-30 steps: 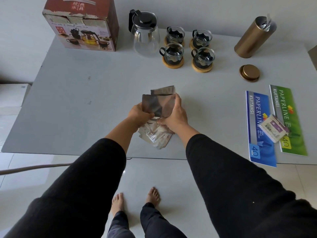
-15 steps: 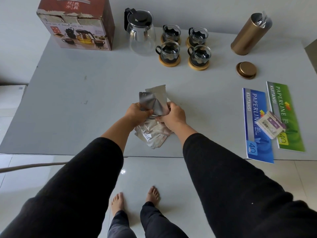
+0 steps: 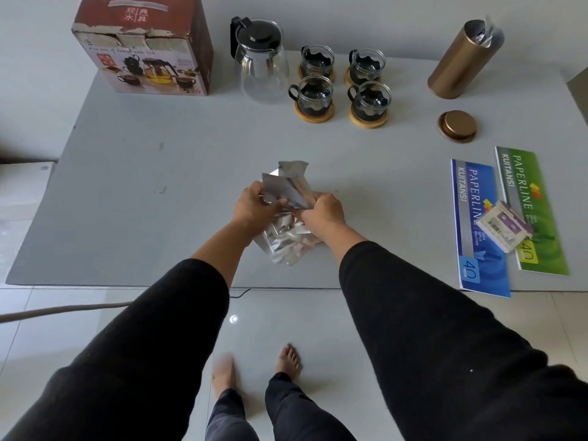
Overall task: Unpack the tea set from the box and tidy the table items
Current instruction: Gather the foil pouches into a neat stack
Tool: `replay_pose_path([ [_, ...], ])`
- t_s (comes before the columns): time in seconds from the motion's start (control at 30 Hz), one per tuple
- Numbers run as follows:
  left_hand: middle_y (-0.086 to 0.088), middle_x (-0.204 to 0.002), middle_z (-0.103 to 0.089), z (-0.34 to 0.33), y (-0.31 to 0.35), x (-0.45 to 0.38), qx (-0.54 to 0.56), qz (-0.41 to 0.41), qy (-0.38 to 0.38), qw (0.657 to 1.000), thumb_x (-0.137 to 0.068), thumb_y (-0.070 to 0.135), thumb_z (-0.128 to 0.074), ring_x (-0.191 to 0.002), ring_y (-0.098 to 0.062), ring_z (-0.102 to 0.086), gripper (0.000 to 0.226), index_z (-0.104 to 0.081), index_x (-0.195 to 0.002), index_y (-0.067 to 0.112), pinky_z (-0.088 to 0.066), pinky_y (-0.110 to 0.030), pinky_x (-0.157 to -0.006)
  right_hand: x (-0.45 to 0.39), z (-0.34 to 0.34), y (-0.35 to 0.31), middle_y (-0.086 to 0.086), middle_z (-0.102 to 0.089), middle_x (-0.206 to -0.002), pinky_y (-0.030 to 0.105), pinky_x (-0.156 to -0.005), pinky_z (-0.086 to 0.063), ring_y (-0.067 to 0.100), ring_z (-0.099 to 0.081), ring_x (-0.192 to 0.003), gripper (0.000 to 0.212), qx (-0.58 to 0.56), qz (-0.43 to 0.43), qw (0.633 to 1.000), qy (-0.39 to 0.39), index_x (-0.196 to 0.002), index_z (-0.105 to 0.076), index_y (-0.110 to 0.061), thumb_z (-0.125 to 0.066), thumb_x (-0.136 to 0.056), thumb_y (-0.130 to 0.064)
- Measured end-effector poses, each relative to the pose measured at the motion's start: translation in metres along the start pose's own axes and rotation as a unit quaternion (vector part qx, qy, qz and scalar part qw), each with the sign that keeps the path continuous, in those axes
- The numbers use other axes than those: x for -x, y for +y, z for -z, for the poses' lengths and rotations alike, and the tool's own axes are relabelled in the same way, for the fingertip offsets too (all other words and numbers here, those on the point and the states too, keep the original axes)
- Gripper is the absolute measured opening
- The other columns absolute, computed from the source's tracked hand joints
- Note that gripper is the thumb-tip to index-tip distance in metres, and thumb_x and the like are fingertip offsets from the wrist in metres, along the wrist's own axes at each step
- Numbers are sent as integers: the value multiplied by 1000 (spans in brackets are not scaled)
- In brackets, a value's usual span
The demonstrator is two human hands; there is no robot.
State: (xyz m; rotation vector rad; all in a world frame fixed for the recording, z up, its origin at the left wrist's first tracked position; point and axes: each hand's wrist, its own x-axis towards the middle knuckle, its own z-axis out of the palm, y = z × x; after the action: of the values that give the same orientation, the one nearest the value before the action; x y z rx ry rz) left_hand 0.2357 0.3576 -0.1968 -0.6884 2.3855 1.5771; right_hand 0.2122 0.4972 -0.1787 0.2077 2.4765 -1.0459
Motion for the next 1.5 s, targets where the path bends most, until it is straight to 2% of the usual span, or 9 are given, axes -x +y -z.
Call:
replay_pose_path([
  [0.13, -6, -116, -57, 7, 7, 1, 53, 15, 7, 998, -72, 30, -82, -105, -23, -62, 67, -45, -125, 15, -53, -41, -92, 0, 0, -3, 11, -72, -100, 40, -87, -56, 29, -69, -92, 27, -74, -45, 996, -15, -98, -68, -14, -78, -74, -22],
  [0.23, -3, -119, -60, 11, 13, 2, 94, 57, -6, 994, -69, 38, -83, -104, -20, -62, 80, -42, -134, 13, -60, -35, -69, 2, 4, -6, 12, -72, -99, 41, -87, -57, 29, -71, -89, 33, -152, -80, 985, -23, -94, -65, -14, -83, -67, -22],
  [0.3, -5, -117, -65, 13, 17, 3, 84, 65, -17, 994, -66, 46, -82, -97, -20, -66, 75, -52, -127, 15, -57, -26, -60, 7, 11, -9, 10, -73, -99, 39, -88, -56, 26, -71, -88, 34, -169, -91, 981, -23, -95, -66, -13, -84, -67, -22],
  [0.47, -2, -110, -65, 14, 37, 14, 60, 34, -38, 997, -72, 45, -78, -95, -18, -65, 63, -56, -124, 18, -53, -29, -86, 29, 34, -12, 10, -72, -102, 39, -88, -57, 24, -71, -88, 33, -218, -110, 970, 13, -98, -65, -12, -82, -71, -17],
  [0.73, -5, -115, -62, -33, 85, 58, -8, -54, -142, 988, -74, 45, -76, -95, -19, -60, 61, -56, -124, 17, -48, -28, -80, 93, 80, 29, 9, -69, -109, 41, -89, -56, 25, -69, -94, 49, -271, -162, 942, 118, -116, -61, -8, -81, -73, -21],
  [0.97, -8, -126, -60, -133, 117, 122, -83, -131, -265, 952, -74, 48, -76, -112, -25, -59, 64, -55, -126, 17, -48, -30, -88, 172, 135, 112, 7, -63, -111, 30, -89, -51, 23, -64, -103, 48, -317, -220, 890, 242, -119, -56, -5, -76, -80, -23],
  [1.23, -8, -137, -51, -291, 136, 214, -155, -187, -382, 892, -81, 46, -69, -125, -25, -51, 66, -49, -134, 12, -42, -34, -103, 252, 201, 244, 5, -65, -86, 15, -40, -42, 9, -59, -52, 25, -403, -281, 807, 328, -102, -60, -9, -73, -81, -8],
  [1.33, -8, -137, -51, -359, 137, 236, -179, -182, -424, 869, -82, 45, -69, -125, -24, -51, 66, -48, -135, 11, -41, -29, -97, 263, 225, 305, -1, -62, -75, 19, -51, -44, 10, -59, -60, 27, -393, -303, 796, 346, -107, -62, -8, -72, -82, -11],
  [1.5, -12, -120, -62, -465, 108, 251, -249, -134, -471, 836, -79, 50, -68, -104, -32, -65, 62, -54, -127, 15, -54, -44, -92, 258, 239, 417, 9, -71, -100, 35, -86, -56, 24, -70, -86, 20, -394, -372, 768, 341, -93, -61, -12, -73, -79, -17],
])
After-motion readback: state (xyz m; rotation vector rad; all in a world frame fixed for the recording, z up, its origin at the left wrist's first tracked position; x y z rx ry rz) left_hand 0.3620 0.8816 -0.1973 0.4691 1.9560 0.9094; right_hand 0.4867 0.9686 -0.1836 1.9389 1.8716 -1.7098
